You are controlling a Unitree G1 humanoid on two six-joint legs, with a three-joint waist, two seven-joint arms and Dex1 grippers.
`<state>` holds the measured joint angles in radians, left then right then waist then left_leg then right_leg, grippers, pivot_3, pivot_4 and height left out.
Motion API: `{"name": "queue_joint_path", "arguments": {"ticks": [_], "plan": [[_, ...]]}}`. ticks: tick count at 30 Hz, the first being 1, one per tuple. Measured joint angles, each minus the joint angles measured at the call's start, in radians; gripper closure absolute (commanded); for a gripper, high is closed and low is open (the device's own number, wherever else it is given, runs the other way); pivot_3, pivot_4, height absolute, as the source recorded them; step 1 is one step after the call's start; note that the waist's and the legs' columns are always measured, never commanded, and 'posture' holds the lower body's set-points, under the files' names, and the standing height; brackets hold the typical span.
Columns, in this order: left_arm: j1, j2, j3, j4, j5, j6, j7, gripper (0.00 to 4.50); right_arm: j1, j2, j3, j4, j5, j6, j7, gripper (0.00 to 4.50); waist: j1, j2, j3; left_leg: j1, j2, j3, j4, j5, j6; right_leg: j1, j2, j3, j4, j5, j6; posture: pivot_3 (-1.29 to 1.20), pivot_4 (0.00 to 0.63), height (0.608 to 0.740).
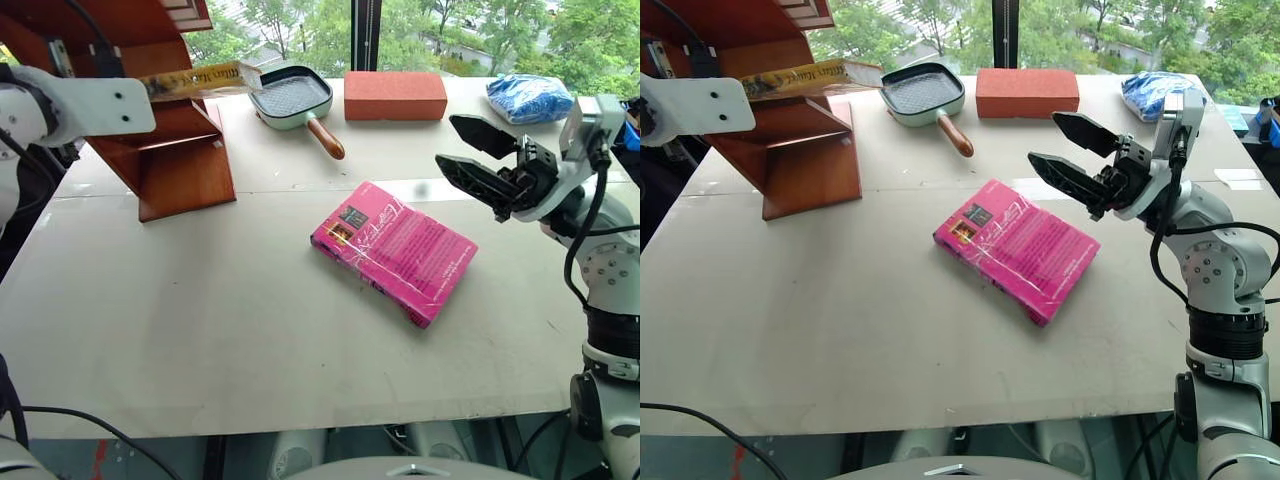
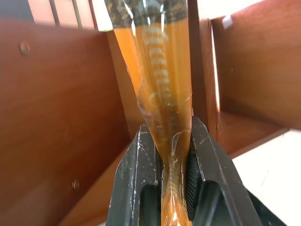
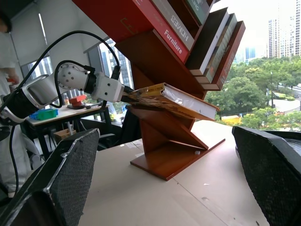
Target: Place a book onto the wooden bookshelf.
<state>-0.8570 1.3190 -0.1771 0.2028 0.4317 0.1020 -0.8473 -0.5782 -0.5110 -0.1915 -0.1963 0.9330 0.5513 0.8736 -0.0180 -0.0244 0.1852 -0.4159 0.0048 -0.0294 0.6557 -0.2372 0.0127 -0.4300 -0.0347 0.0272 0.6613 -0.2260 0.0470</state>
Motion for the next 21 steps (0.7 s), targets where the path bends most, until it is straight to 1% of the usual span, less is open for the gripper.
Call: {"name": "queue_joint_path", "arguments": {"ticks": [4, 10, 12, 13, 16, 17, 18, 19, 20, 21], "plan": [[-0.008, -0.025, 0.001, 0.014, 0.029, 0.006, 0.001, 4.44, 0.000, 0.000, 0.008, -0.021, -0.005, 0.015, -0.022, 0.00, 0.001, 0.000, 0.000, 0.000, 0.000, 0.000, 0.001, 0.000, 0.000, 0.000, 0.001, 0.000, 0.001, 0.000, 0.000, 0.00, 0.150, 0.740], [-0.043, -0.025, -0.017, 0.033, 0.109, 0.021, -0.035, 4.44, 0.002, 0.000, 0.010, -0.031, -0.009, 0.016, -0.036, 0.00, 0.000, 0.000, 0.000, 0.000, -0.001, 0.000, 0.001, 0.000, 0.000, 0.000, 0.001, 0.000, 0.001, 0.000, 0.000, 0.00, 0.150, 0.740], [-0.063, -0.025, -0.023, 0.055, 0.138, 0.019, -0.041, 3.40, 0.008, 0.000, 0.010, -0.032, -0.012, 0.016, -0.040, 0.00, 0.000, 0.000, 0.000, 0.000, -0.001, 0.000, 0.001, 0.000, 0.000, 0.000, 0.001, 0.000, 0.001, 0.000, 0.000, 0.00, 0.150, 0.740], [-0.071, -0.025, -0.024, 0.055, 0.143, 0.018, -0.043, 3.09, 0.011, 0.000, 0.010, -0.033, -0.013, 0.016, -0.042, 0.00, 0.000, 0.000, 0.000, 0.000, -0.001, 0.000, 0.001, 0.000, 0.000, 0.000, 0.001, 0.000, 0.001, 0.000, 0.000, 0.00, 0.150, 0.740], [-0.102, -0.025, -0.026, 0.063, 0.177, 0.020, -0.047, 1.65, 0.021, 0.000, 0.010, -0.041, -0.014, 0.014, -0.050, 0.00, -0.001, 0.000, 0.000, 0.000, -0.001, 0.000, 0.002, 0.000, 0.000, 0.000, 0.001, 0.000, 0.001, 0.000, 0.000, 0.00, 0.150, 0.740], [-0.103, -0.025, -0.026, 0.064, 0.182, 0.020, -0.052, 0.98, 0.022, 0.000, 0.010, -0.043, -0.015, 0.013, -0.051, 0.00, -0.001, 0.000, 0.000, 0.000, -0.001, 0.000, 0.002, 0.000, 0.000, 0.000, 0.001, 0.000, 0.002, 0.000, 0.000, 0.00, 0.150, 0.740], [-0.103, -0.025, -0.026, 0.064, 0.186, 0.020, -0.056, 0.62, 0.022, 0.000, 0.010, -0.043, -0.016, 0.012, -0.051, 0.00, -0.001, 0.000, 0.000, 0.000, -0.001, 0.000, 0.002, 0.000, 0.000, 0.000, 0.001, 0.000, 0.002, 0.000, 0.000, 0.00, 0.150, 0.740], [-0.103, -0.025, -0.026, 0.065, 0.190, 0.020, -0.060, 0.15, 0.023, -0.001, 0.010, -0.044, -0.017, 0.012, -0.051, 0.00, -0.001, 0.000, 0.000, 0.000, -0.001, -0.001, 0.002, 0.000, 0.000, 0.000, 0.001, 0.000, 0.002, 0.000, 0.000, 0.00, 0.150, 0.740], [-0.103, -0.025, -0.026, 0.066, 0.194, 0.021, -0.064, 0.05, 0.025, -0.002, 0.009, -0.044, -0.018, 0.012, -0.052, 0.00, -0.001, 0.000, 0.000, 0.000, -0.001, -0.001, 0.002, 0.000, 0.000, 0.000, 0.001, 0.000, 0.002, 0.000, 0.000, 0.00, 0.150, 0.740], [-0.103, -0.025, -0.026, 0.066, 0.196, 0.022, -0.067, 0.05, 0.028, -0.005, 0.008, -0.044, -0.018, 0.012, -0.052, 0.00, 0.000, 0.000, 0.000, 0.000, -0.001, 0.000, 0.002, 0.000, 0.000, 0.000, 0.001, 0.000, 0.002, 0.000, 0.000, 0.00, 0.150, 0.740]]}}
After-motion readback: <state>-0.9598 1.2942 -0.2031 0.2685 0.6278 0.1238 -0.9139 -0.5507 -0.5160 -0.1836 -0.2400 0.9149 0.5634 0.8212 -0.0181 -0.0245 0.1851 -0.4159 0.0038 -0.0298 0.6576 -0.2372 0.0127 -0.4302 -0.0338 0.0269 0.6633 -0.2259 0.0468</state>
